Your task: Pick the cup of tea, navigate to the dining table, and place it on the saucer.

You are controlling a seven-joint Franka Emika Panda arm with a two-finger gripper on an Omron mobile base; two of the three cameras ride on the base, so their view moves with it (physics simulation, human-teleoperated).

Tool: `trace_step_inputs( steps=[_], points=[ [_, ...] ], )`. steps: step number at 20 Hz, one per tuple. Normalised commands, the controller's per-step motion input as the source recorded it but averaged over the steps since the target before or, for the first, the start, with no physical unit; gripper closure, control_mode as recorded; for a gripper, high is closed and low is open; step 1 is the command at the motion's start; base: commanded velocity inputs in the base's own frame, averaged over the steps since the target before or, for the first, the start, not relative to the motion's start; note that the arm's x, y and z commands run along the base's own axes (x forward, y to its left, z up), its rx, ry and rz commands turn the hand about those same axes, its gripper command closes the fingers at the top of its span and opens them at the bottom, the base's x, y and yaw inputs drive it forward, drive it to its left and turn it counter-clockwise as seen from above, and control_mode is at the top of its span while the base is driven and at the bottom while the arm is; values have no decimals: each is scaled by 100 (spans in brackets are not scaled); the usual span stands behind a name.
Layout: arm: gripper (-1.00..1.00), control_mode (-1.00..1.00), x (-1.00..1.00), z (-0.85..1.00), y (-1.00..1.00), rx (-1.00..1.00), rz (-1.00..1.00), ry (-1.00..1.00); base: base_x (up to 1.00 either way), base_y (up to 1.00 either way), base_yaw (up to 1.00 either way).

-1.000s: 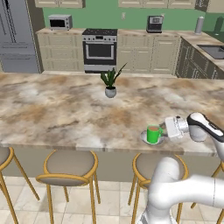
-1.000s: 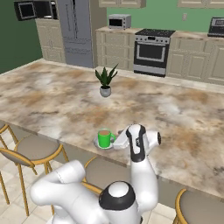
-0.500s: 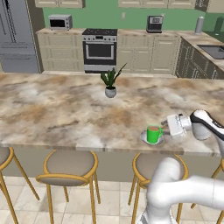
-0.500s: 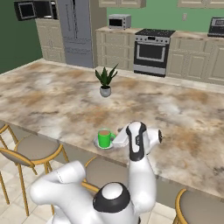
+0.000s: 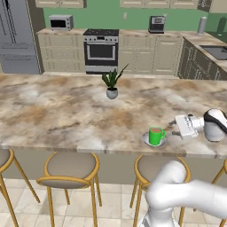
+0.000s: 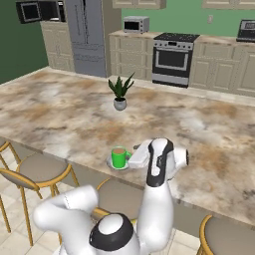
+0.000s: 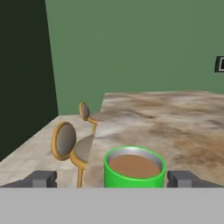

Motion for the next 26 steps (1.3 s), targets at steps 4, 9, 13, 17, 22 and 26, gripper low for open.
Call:
trace_step_inputs(
  steps=[4,9,13,17,22,26],
  points=[
    [-100,-100,-55,63,0,3,0,0,0,0,0],
    [-100,-100,-52,69,0,1,0,0,0,0,0],
    [-100,-100,-56,72,0,0,0,-1,0,0,0],
    [-100,-100,-54,58,6,0,0,0,0,0,0],
    [-100,-100,-44,46,27,0,0,0,0,0,0],
    [-100,-100,-27,51,33,0,-1,2,0,0,0]
  ],
)
